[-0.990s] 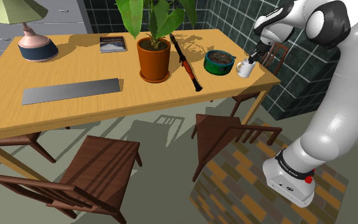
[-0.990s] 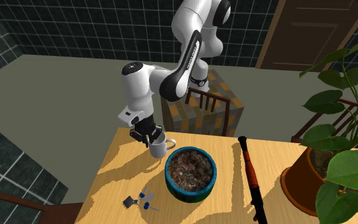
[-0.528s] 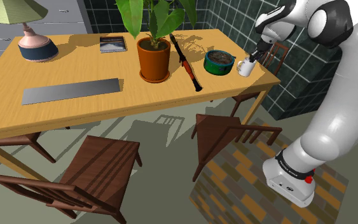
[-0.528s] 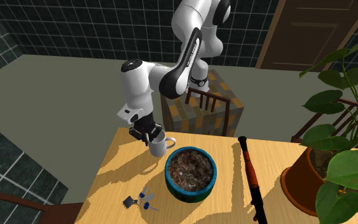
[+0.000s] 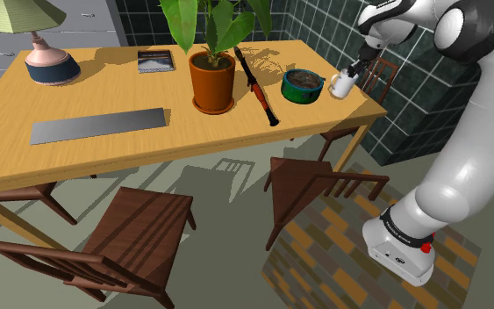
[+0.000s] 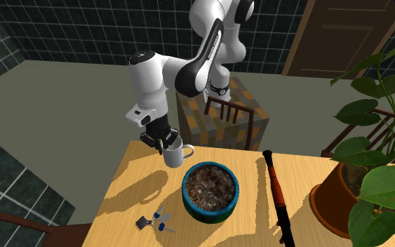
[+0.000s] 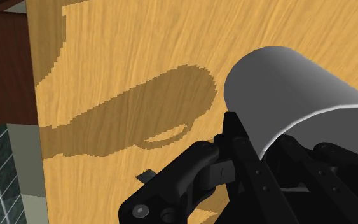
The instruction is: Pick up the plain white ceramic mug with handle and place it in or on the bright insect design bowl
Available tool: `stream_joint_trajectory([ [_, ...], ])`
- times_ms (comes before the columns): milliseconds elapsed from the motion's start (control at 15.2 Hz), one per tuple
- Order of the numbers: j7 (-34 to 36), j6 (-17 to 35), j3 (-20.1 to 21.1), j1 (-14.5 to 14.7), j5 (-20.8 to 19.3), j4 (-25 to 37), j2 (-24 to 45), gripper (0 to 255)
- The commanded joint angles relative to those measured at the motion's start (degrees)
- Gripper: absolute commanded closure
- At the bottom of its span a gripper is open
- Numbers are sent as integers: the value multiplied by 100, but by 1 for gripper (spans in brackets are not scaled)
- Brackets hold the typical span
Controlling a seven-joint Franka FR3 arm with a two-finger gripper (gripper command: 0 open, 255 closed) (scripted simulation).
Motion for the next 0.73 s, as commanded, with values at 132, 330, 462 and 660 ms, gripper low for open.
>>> stream_joint_trajectory([
  [132, 85, -236, -48, 18, -113, 150, -111, 255],
  [330, 157, -428, -79, 34, -197, 283, -192, 255],
  [462, 202, -559, -97, 42, -247, 380, -240, 255],
  [660, 265, -760, -121, 49, -315, 536, -303, 255],
])
